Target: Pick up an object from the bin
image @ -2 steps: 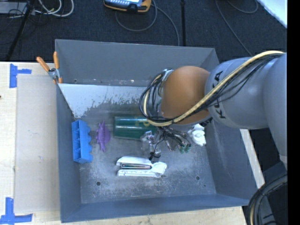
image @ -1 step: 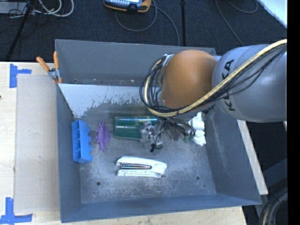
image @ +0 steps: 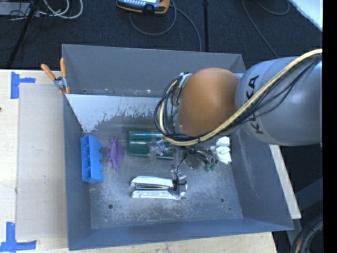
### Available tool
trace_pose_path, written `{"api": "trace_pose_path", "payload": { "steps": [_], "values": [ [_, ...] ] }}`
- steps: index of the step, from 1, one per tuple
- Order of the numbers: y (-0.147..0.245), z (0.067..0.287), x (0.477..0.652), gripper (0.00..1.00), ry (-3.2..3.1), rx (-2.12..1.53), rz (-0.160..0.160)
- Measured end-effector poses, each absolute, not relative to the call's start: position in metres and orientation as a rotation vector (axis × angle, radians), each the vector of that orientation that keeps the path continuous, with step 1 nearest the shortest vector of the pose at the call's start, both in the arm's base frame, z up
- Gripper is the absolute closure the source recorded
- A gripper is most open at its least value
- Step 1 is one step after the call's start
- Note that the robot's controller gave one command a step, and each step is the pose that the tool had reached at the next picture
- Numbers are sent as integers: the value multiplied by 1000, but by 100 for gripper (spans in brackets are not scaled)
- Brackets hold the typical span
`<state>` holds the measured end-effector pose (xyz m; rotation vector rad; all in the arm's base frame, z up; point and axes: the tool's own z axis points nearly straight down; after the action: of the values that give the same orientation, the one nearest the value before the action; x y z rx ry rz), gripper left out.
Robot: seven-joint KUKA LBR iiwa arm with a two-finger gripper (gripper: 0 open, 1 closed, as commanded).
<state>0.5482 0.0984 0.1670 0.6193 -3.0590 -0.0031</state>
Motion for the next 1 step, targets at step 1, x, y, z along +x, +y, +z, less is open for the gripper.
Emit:
{"api": "trace_pose_path", "payload": {
  "steps": [1],
  "values": [
    [100,153,540,0,-3052,628,-4]
  ]
}}
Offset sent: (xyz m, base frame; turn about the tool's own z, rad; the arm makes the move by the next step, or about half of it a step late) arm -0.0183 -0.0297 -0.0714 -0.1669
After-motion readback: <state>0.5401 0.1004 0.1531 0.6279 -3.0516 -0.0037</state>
